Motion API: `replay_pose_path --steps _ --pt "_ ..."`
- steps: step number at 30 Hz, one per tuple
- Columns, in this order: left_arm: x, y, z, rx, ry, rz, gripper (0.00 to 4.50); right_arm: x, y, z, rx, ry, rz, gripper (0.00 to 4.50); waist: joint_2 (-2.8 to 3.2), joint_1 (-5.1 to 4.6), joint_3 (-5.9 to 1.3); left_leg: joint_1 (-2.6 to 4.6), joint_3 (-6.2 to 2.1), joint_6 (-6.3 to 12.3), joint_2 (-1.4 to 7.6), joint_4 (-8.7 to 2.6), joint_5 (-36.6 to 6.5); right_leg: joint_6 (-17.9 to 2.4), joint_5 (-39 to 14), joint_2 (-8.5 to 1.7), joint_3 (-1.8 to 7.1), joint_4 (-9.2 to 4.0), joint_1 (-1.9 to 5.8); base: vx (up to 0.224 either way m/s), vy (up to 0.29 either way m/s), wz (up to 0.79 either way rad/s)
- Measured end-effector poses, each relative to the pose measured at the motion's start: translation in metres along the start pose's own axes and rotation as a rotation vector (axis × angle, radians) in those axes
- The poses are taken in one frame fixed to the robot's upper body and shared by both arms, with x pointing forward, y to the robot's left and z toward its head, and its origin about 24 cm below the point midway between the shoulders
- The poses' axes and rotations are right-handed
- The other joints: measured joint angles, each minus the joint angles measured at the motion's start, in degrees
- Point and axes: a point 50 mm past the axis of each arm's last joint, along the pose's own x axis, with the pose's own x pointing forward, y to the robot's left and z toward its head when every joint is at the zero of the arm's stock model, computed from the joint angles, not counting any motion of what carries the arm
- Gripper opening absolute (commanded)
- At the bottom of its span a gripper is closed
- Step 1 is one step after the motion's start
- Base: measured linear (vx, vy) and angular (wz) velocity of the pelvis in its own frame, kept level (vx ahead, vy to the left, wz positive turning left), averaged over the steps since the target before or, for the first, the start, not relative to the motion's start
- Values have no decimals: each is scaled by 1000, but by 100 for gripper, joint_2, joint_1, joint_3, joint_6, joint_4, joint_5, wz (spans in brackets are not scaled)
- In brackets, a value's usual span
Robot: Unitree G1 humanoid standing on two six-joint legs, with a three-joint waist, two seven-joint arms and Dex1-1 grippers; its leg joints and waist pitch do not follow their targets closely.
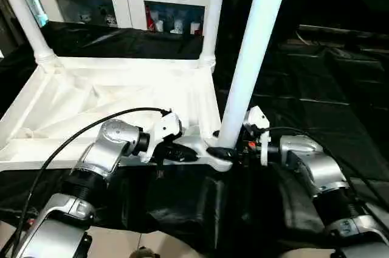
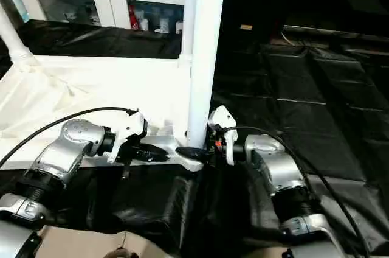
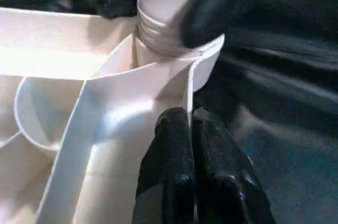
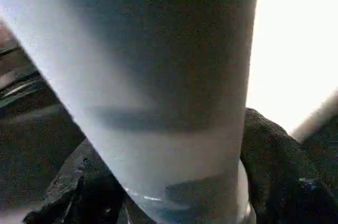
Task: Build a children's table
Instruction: Rotate leg to tighten
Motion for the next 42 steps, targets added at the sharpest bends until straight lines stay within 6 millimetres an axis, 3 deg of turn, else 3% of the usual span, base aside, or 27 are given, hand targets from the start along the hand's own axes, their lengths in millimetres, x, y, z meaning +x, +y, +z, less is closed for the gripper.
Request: replay_pose_path --steps 5,8,11,13,14,22,29,32,41,42 --pt "16 14 8 -43 -1 177 0 27 -14 8 63 -67 -325 261 0 -127 -1 18 -1 -1 -1 2 1 1 0 0 0 5 7 0 0 0" --pt "29 17 15 -62 -8 249 0 34 -21 13 98 -86 -484 261 3 -148 -2 15 -1 -1 -2 2 1 1 0 0 1 1 9 0 0 0" --pt "34 18 18 -65 -10 285 0 38 -21 14 104 -110 -538 261 8 -147 -5 14 -1 -1 -2 -7 0 -3 2 0 0 2 7 0 0 0" --pt "35 18 19 -64 -14 292 0 37 -22 14 105 -125 -545 326 8 -126 -4 10 0 -1 -2 -17 -1 -27 16 0 -1 -1 4 0 0 0" --pt "36 18 19 -64 -15 292 0 37 -22 14 106 -128 -544 326 7 -123 -4 10 1 -1 -2 -19 -1 -27 16 0 -1 -2 4 0 0 0" --pt "32 16 17 -40 -17 247 0 29 -21 10 29 -84 -398 384 5 -96 -3 8 1 0 -2 -20 -1 -27 17 0 -2 -2 3 0 0 0" --pt "29 13 15 -2 -13 190 0 10 -21 5 -87 4 -258 384 6 -62 -2 7 1 0 -2 -16 0 -27 17 0 -1 -3 5 0 0 0" --pt "24 7 13 19 -15 114 0 -8 -18 1 -136 40 -134 384 6 -22 -2 0 0 2 -2 -18 -2 -22 13 0 -1 -7 5 0 0 0" --pt "9 -5 7 64 -7 -52 0 -25 -5 0 -154 94 118 384 9 81 1 -10 0 2 2 -8 -1 -23 14 0 -2 -3 1 0 0 0" --pt "8 -6 6 64 -6 -60 0 -25 -4 0 -151 98 128 368 8 82 2 -10 0 2 2 -8 -1 -23 14 0 -2 -2 1 0 0 0"
